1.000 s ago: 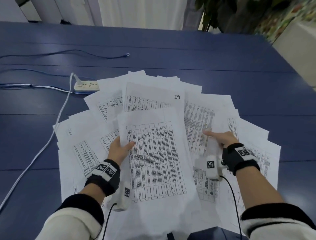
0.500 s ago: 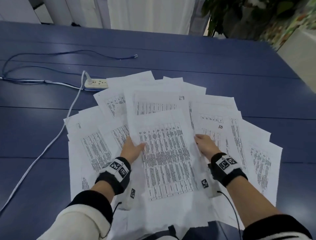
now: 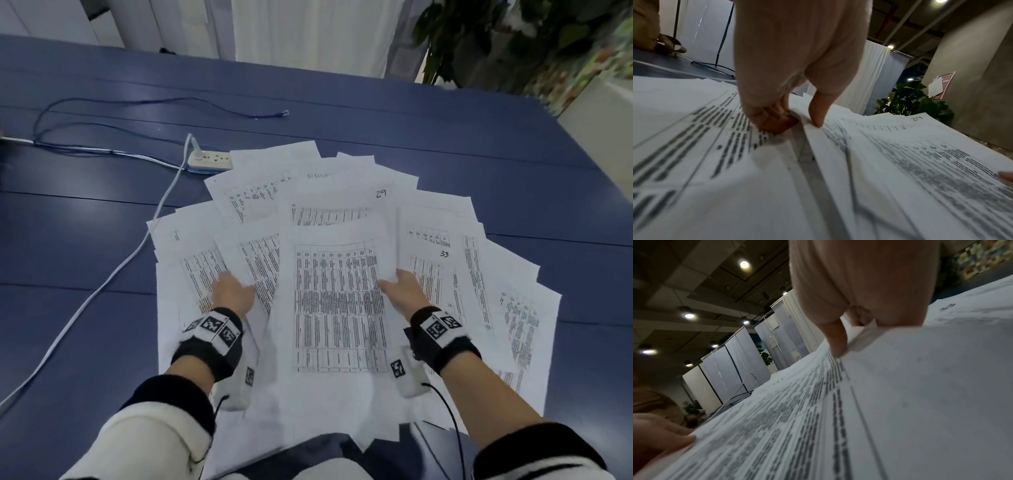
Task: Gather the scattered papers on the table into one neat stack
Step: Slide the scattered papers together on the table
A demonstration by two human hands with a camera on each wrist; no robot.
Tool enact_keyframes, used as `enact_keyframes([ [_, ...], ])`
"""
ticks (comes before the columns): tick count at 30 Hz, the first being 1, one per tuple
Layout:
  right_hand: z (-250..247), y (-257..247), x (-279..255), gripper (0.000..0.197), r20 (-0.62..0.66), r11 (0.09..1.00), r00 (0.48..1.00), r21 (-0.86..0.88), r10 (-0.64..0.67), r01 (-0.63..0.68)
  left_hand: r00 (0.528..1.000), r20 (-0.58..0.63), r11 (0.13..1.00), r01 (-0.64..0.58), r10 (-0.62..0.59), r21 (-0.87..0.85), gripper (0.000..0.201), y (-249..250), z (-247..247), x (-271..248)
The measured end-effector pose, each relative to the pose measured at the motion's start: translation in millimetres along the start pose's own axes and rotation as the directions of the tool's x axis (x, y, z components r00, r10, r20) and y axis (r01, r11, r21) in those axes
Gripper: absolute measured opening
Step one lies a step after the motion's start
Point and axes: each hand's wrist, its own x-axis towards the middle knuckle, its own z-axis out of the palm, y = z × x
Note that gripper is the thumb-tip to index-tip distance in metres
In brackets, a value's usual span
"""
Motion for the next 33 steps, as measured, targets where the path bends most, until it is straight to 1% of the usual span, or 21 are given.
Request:
enact_keyframes([
  [4, 9.7, -12.6, -5.1, 0.052, 0.092, 0.996, 0.995, -0.066, -0.046, 0.052, 0.992, 0.044, 0.991, -0.113, 0.116, -0.075, 0.046, 7.2, 0.5, -1.3],
  [5, 9.9, -14.0, -6.0, 0.053, 0.115, 0.996, 0.992, -0.069, -0.056, 0.064, 0.987, 0.036, 0.985, -0.155, 0.158, -0.076, 0.045, 8.4, -1.0, -2.2],
  [8, 6.9, -11.2, -8.5, 0.057, 0.204, 0.999, 0.979, -0.031, -0.025, 0.032, 0.965, -0.031, 0.961, -0.262, 0.261, -0.082, 0.04, 12.8, -7.0, -1.9],
  [10, 5.9, -6.9, -8.2, 0.051, 0.208, 0.999, 0.977, 0.025, -0.044, 0.04, 0.966, -0.049, 0.963, -0.256, 0.253, -0.078, 0.035, 15.0, -9.7, 5.4],
  [11, 5.5, -5.6, -7.9, 0.047, 0.196, 0.997, 0.979, 0.066, -0.054, 0.042, 0.972, -0.029, 0.97, -0.236, 0.235, -0.061, 0.034, 16.7, -9.9, 7.8],
  [13, 6.9, -5.8, -6.5, 0.048, 0.162, 0.991, 0.985, 0.131, -0.053, 0.032, 0.977, 0.026, 0.977, -0.213, 0.214, -0.028, 0.035, 20.3, -7.5, 9.8],
  [16, 10.7, -11.6, -1.6, 0.045, 0.162, 0.996, 0.983, 0.052, -0.087, 0.079, 0.971, 0.096, 0.976, -0.219, 0.217, 0.011, 0.036, 28.3, -2.0, 9.0],
  [18, 12.9, -16.3, -1.0, 0.039, 0.167, 0.997, 0.983, 0.017, -0.078, 0.077, 0.96, 0.174, 0.974, -0.225, 0.219, 0.015, 0.043, 33.4, -0.2, 8.4],
  [20, 16.1, -15.3, 0.4, 0.04, 0.225, 0.998, 0.973, 0.034, -0.054, 0.048, 0.924, 0.296, 0.97, -0.229, 0.242, -0.078, 0.059, 38.4, -0.3, 5.6],
  [21, 18.7, -11.2, 3.1, 0.049, 0.247, 1.0, 0.969, 0.014, -0.03, 0.027, 0.902, 0.343, 0.965, -0.235, 0.262, -0.119, 0.066, 39.7, 0.2, 4.3],
  [22, 20.2, -7.5, 4.6, 0.063, 0.271, 0.998, 0.962, -0.04, -0.027, 0.039, 0.889, 0.377, 0.965, -0.227, 0.26, -0.132, 0.074, 39.7, 0.6, 3.2],
  [23, 20.5, -4.5, 5.4, 0.076, 0.292, 0.992, 0.956, -0.107, -0.034, 0.068, 0.884, 0.386, 0.964, -0.227, 0.264, -0.141, 0.081, 37.9, 0.2, 3.0],
  [24, 18.4, -5.8, 3.2, 0.078, 0.289, 0.982, 0.956, -0.163, -0.046, 0.097, 0.889, 0.375, 0.964, -0.221, 0.262, -0.148, 0.085, 32.3, -0.6, 5.7],
  [26, 8.9, -6.9, 4.8, 0.052, 0.173, 0.979, 0.982, -0.173, -0.076, 0.107, 0.925, 0.291, 0.965, -0.202, 0.243, -0.166, 0.081, 20.9, -5.3, 10.6],
  [27, 1.7, -3.4, 10.0, 0.044, 0.038, 0.978, 0.995, -0.185, -0.092, 0.098, 0.947, 0.231, 0.967, -0.186, 0.224, -0.172, 0.075, 15.5, -10.0, 12.6],
  [28, -6.7, -2.4, 12.7, 0.044, -0.116, 0.973, 0.989, -0.221, -0.096, 0.069, 0.965, 0.181, 0.972, -0.161, 0.191, -0.171, 0.068, 12.1, -15.8, 13.1],
  [29, -12.4, 0.3, 17.4, 0.052, -0.233, 0.963, 0.97, -0.27, -0.065, 0.0, 0.978, 0.14, 0.977, -0.132, 0.156, -0.165, 0.063, 9.5, -22.0, 13.2],
  [30, -14.7, 1.5, 19.5, 0.064, -0.297, 0.94, 0.955, -0.331, -0.021, -0.082, 0.987, 0.109, 0.984, -0.1, 0.117, -0.148, 0.061, 8.5, -26.9, 13.3],
  [31, -14.1, 2.9, 20.8, 0.075, -0.306, 0.906, 0.951, -0.393, 0.031, -0.156, 0.992, 0.093, 0.99, -0.07, 0.082, -0.122, 0.063, 7.7, -30.4, 12.8],
  [32, -12.9, 1.8, 20.7, 0.079, -0.287, 0.899, 0.955, -0.395, 0.077, -0.191, 0.994, 0.088, 0.993, -0.057, 0.066, -0.1, 0.065, 7.8, -32.0, 11.8],
  [33, -11.2, 1.3, 23.9, 0.078, -0.263, 0.921, 0.959, -0.339, 0.102, -0.191, 0.994, 0.088, 0.994, -0.055, 0.063, -0.09, 0.065, 9.5, -32.6, 10.0],
])
